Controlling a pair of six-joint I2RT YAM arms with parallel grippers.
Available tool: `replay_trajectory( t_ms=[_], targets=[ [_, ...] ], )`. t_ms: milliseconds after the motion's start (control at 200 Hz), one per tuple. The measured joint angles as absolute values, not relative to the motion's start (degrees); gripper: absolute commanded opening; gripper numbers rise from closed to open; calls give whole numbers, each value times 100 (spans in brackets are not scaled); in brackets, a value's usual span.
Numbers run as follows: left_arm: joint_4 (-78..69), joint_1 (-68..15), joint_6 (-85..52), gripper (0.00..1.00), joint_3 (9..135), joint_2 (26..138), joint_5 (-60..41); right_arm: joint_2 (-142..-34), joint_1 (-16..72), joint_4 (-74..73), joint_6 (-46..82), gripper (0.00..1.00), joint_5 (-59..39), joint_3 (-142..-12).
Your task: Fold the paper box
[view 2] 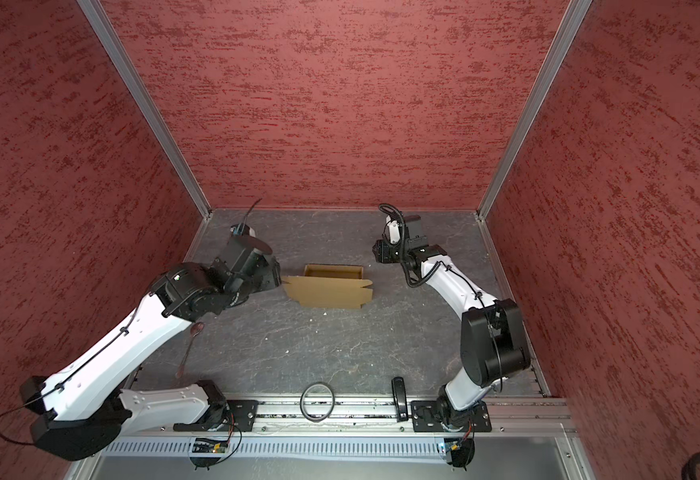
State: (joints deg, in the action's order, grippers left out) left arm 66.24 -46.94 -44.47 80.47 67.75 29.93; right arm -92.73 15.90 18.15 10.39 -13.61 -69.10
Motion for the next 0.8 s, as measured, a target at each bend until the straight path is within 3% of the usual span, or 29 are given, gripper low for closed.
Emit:
replay_trajectory(
  t_ms=[396,802],
  targets=[
    [6563,-6027,-6344,65,6737,7183,3457,-9474,1590,1785,827,57,-2303,-6971],
    [5542,-5494,-6305,63,6359,7894,3041,-9424,1629,1820,604,55,-2995,-6617]
  ],
)
